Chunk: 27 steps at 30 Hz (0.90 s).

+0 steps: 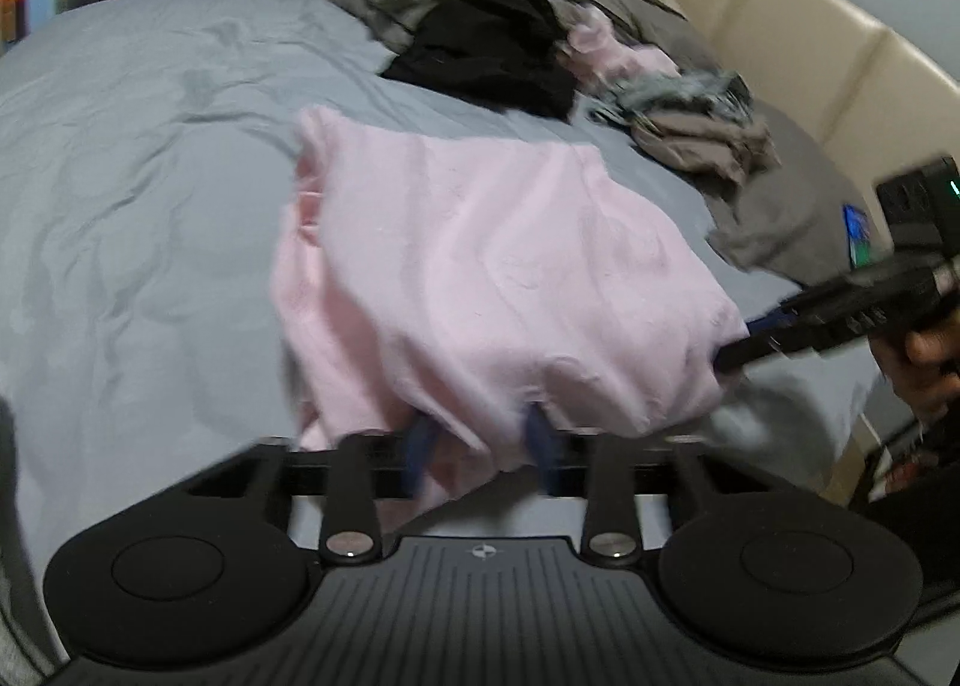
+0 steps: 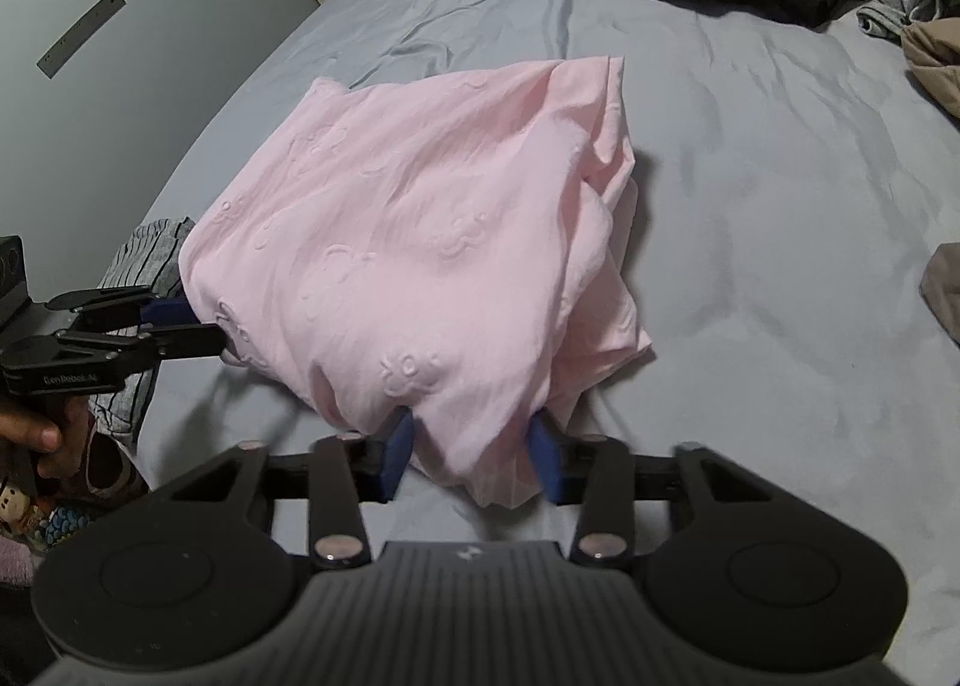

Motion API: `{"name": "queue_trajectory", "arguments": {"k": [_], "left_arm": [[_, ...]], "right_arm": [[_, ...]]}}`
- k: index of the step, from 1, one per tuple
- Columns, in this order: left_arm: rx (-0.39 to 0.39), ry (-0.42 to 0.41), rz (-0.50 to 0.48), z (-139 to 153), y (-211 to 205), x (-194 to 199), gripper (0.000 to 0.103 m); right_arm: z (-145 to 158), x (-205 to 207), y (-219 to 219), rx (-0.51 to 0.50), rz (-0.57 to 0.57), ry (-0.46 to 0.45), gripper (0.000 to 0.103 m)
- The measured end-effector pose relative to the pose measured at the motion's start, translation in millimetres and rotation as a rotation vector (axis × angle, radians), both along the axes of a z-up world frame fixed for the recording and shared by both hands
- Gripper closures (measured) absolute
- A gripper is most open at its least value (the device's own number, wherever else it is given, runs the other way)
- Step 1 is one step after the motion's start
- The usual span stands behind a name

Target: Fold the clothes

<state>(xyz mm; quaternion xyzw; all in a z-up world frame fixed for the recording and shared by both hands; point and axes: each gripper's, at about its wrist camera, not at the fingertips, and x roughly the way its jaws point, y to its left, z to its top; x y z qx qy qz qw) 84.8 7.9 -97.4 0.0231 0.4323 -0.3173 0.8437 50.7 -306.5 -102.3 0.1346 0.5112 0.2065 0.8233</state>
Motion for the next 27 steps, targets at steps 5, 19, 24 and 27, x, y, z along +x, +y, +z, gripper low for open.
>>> {"name": "queue_trajectory", "arguments": {"k": [5,19,24,27], "left_arm": [[-0.015,0.052,-0.002,5,12,0,0.103],[0.171,0.112,0.03,-6,25,0,0.102],[0.173,0.085,0.054,5,47,1,0.102],[0.094,0.065,0.125,18,62,9,0.102]], "right_arm": [[6,5,-5,0.011,-0.009,0.035,0.1],[-12,-1,-2,-0.15,0.045,0.133,0.098],[5,7,-17,-0.128,-0.026,0.072,0.095],[22,14,-22,-0.117,-0.06,0.003,0.091]]}}
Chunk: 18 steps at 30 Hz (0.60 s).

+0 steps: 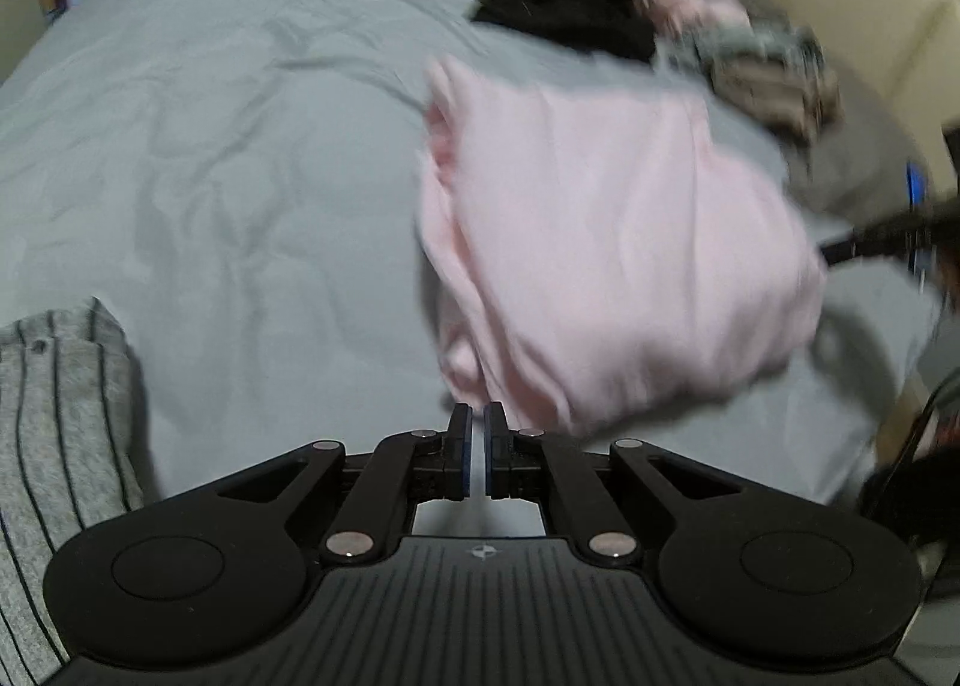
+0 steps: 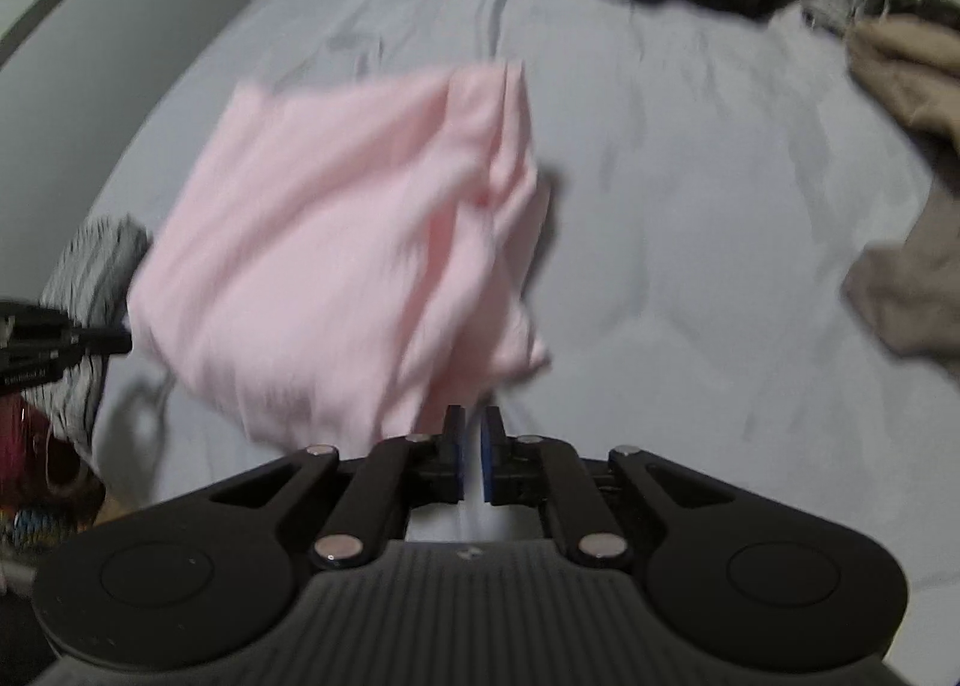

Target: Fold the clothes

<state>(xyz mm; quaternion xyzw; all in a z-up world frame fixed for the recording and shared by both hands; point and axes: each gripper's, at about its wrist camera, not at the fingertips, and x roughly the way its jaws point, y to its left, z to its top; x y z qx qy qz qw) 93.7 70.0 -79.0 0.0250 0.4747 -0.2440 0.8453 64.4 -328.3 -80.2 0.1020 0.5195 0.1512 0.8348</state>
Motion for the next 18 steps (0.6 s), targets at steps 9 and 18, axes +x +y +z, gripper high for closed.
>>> {"name": "queue_trajectory", "arguments": {"k": [9,18], "left_arm": [[-0.191,-0.083,0.135,22,-13,58,0.065],[-0.21,-0.043,0.154,-3,-39,133,0.064]], "right_arm": [[32,35,-8,0.074,-0.121,-0.154,0.054],[1,78,-9,0.141,-0.163,-0.161,0.054]]}}
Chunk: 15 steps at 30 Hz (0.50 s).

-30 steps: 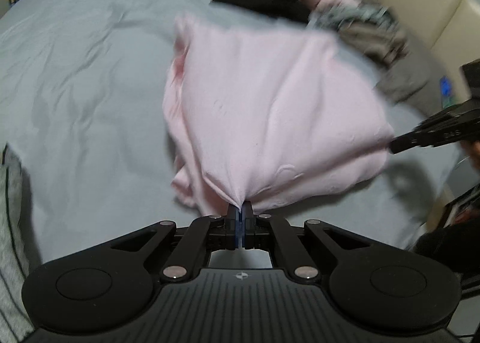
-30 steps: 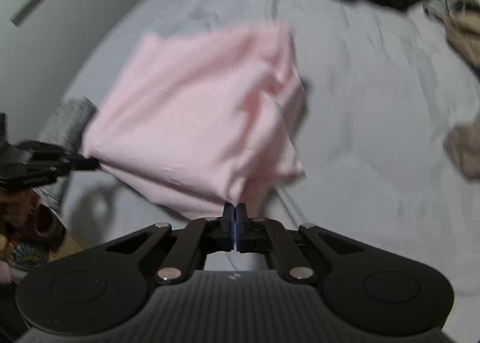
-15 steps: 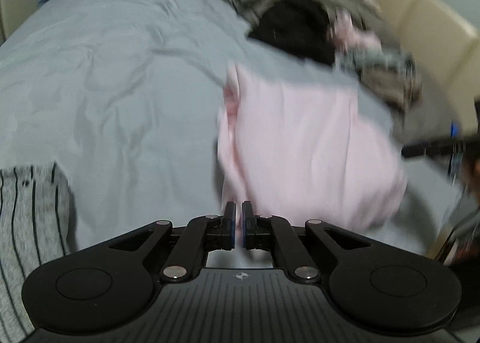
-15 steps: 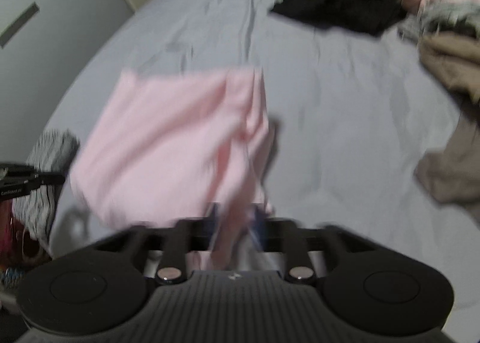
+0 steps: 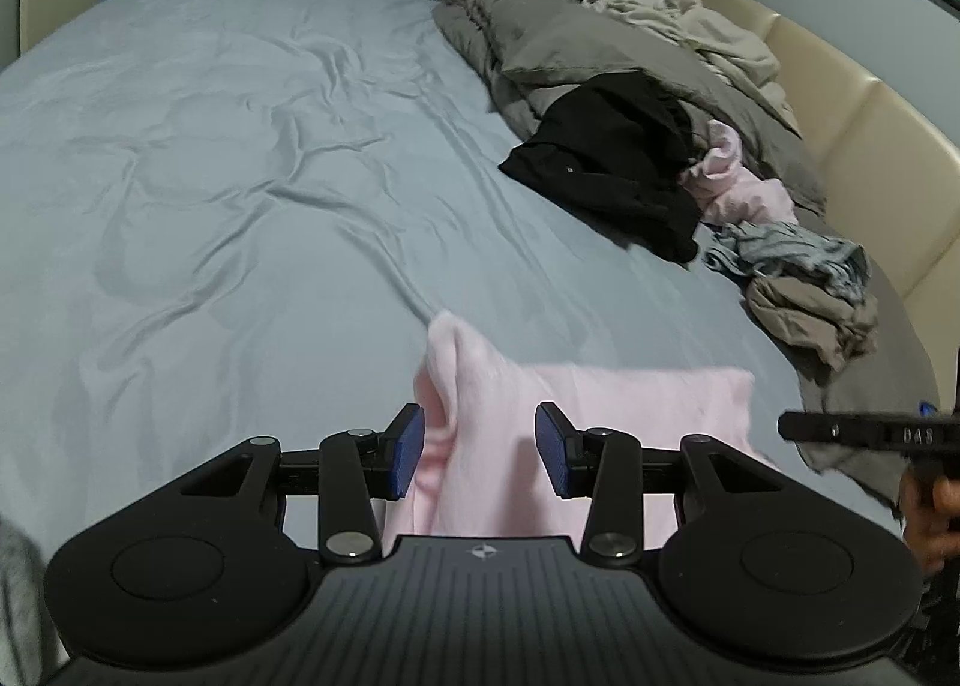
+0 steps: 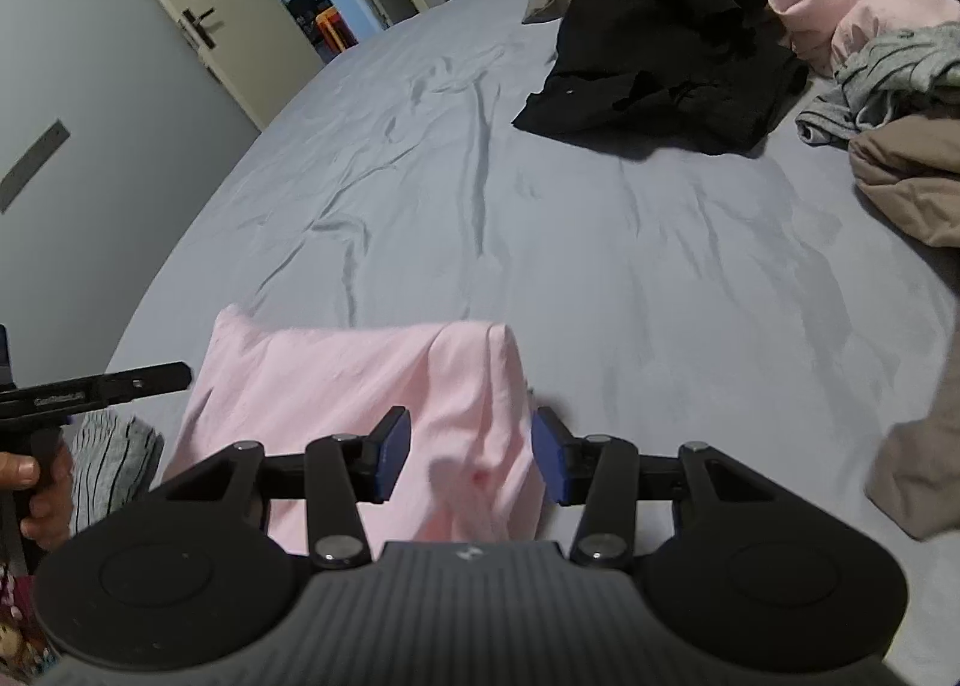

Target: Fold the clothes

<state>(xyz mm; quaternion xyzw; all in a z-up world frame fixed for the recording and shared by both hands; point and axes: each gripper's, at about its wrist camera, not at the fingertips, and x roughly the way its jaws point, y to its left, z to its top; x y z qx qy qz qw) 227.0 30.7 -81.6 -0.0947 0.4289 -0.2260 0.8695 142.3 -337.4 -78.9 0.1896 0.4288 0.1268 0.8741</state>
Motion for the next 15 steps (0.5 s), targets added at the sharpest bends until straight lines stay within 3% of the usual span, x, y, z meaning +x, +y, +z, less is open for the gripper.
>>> {"name": "queue_trajectory", "arguments": {"k": [1,3,5,10,13,15], "left_arm": [[-0.027,0.016,-0.008,-4,-2,5,0.065],[-0.098,0.054,-0.047,-12,-4,12,0.074],[-0.112,0.065,-0.063,-17,-7,16,0.099],[-0.158,0.032,0.003,-23,5,19,0.102],[-0.209,-0.019,0.046,-21,17,17,0.102],[-0.2,-0.014,0.057,-22,19,17,0.101]], "right_arm": [[-3,4,0,0.008,-0.003,0.0,0.054],[-11,13,2,0.029,0.018,0.006,0.065],[-17,20,5,0.05,0.055,0.011,0.097],[-16,24,4,0.007,0.047,-0.05,0.101],[-3,22,-8,0.032,-0.001,-0.127,0.101],[4,24,-11,0.039,-0.001,-0.16,0.101]]}}
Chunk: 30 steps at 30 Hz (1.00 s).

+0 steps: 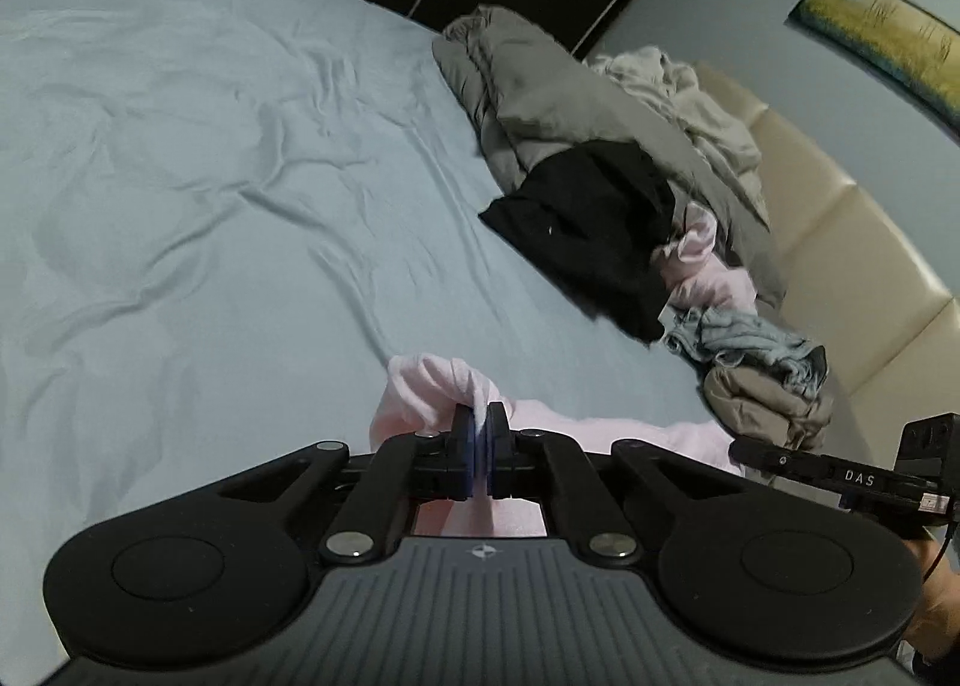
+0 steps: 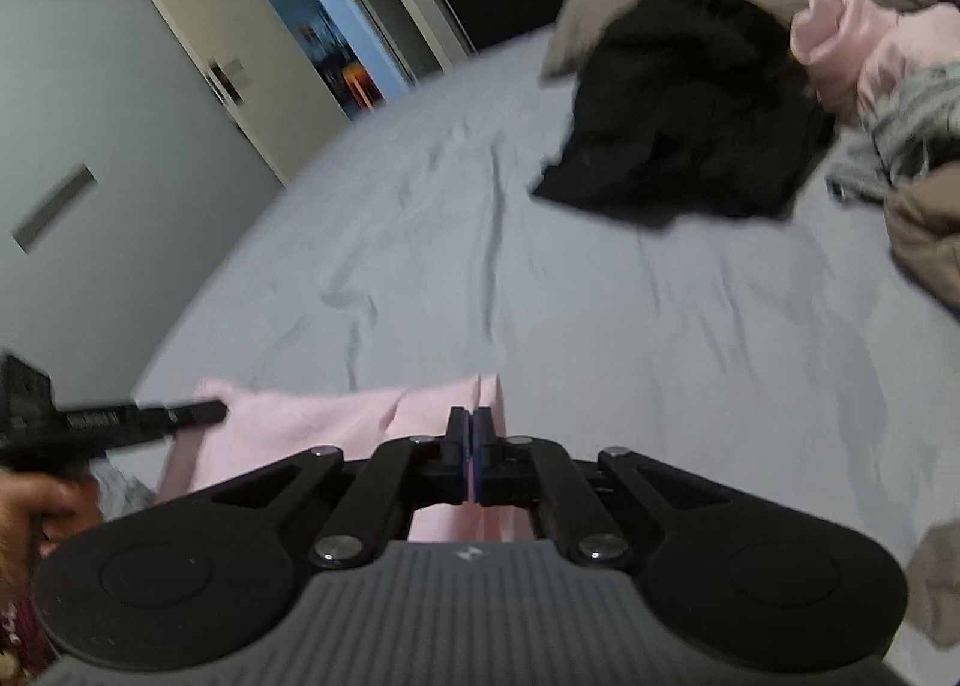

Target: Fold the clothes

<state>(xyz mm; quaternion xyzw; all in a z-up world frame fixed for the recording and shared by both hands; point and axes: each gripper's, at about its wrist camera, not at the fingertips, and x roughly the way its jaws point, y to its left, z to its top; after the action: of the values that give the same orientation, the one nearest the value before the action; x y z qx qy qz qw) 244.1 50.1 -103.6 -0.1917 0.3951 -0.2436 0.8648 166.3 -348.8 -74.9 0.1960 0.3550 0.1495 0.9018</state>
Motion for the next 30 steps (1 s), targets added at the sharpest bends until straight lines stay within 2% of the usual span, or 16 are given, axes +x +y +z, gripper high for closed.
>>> {"name": "queue_trajectory", "arguments": {"k": [3,4,5,7,9,12,14,19,23,26,28,30], "left_arm": [[0.103,0.119,0.036,-16,-5,11,0.101],[0.117,0.138,0.061,-21,-5,11,0.1],[0.104,0.145,0.073,-23,-4,11,0.1],[0.056,0.146,0.079,-24,-1,10,0.1],[0.013,0.12,0.08,-18,1,9,0.099],[0.005,0.077,0.092,-7,1,8,0.092],[0.018,0.058,0.1,-2,0,9,0.091],[0.093,0.02,0.136,3,2,9,0.091],[0.113,-0.064,0.167,11,4,-1,0.091],[0.087,-0.114,0.111,18,-5,-5,0.091],[0.074,-0.135,0.052,20,-13,-8,0.091],[0.08,-0.116,-0.01,18,-20,-10,0.091]], "right_arm": [[-7,9,0,-0.036,-0.009,0.053,0.102],[-12,12,0,-0.039,-0.016,0.076,0.101],[-17,13,0,-0.038,-0.027,0.092,0.097],[-22,11,-2,-0.023,-0.041,0.111,0.097],[-17,6,-2,0.008,-0.035,0.088,0.095],[6,-4,8,-0.016,-0.002,-0.044,0.085],[18,-6,19,-0.021,0.054,-0.107,0.065],[7,4,49,-0.042,0.143,-0.054,0.066],[-18,14,62,-0.15,0.142,0.014,0.068],[-34,19,55,-0.226,0.078,0.062,0.069],[-33,18,46,-0.206,0.042,0.061,0.067],[-25,14,38,-0.155,0.021,0.045,0.057]]}}
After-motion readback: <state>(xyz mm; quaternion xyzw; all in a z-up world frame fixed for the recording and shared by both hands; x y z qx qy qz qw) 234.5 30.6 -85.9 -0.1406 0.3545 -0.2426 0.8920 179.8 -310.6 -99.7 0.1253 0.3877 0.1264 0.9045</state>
